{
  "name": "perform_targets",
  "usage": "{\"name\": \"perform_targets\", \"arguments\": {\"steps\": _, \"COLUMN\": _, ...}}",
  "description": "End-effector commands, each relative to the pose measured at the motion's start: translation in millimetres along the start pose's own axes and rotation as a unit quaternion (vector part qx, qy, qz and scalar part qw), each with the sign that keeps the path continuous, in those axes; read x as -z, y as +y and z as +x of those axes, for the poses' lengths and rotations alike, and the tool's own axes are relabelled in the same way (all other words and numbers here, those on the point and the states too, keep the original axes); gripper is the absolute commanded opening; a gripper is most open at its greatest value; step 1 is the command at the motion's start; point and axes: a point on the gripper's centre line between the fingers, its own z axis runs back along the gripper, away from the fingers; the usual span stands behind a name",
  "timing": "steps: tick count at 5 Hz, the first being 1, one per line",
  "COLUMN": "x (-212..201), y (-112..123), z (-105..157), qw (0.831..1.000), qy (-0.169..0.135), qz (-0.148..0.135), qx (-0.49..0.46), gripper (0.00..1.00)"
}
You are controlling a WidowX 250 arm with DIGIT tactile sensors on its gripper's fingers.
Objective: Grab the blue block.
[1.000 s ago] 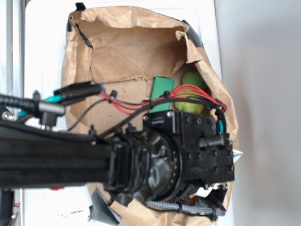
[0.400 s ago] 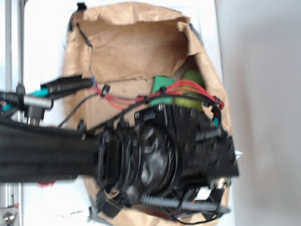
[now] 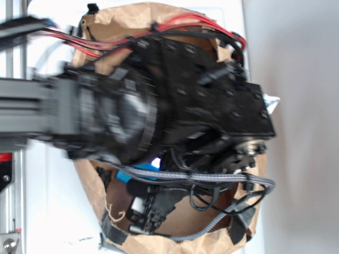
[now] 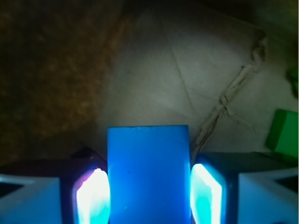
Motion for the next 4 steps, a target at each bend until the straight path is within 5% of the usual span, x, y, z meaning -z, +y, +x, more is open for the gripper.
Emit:
{"name": "perform_targets", "arguments": {"steps": 1, "x": -65, "y": 10, "z": -7, "qw": 0.96, "qy": -0.199, "qz": 0.112, "qx": -0.163, "gripper": 0.0}}
{"name": "perform_targets", "arguments": {"steps": 2, "x": -74, "y": 12, "z": -6, "qw": 0.952, "qy": -0.211, "qz": 0.124, "qx": -0.185, "gripper": 0.0}}
{"name": "perform_targets", "arguments": {"steps": 4, "x": -96, "y": 8, "z": 2, "qw": 0.958, "qy": -0.167, "qz": 0.121, "qx": -0.197, "gripper": 0.0}}
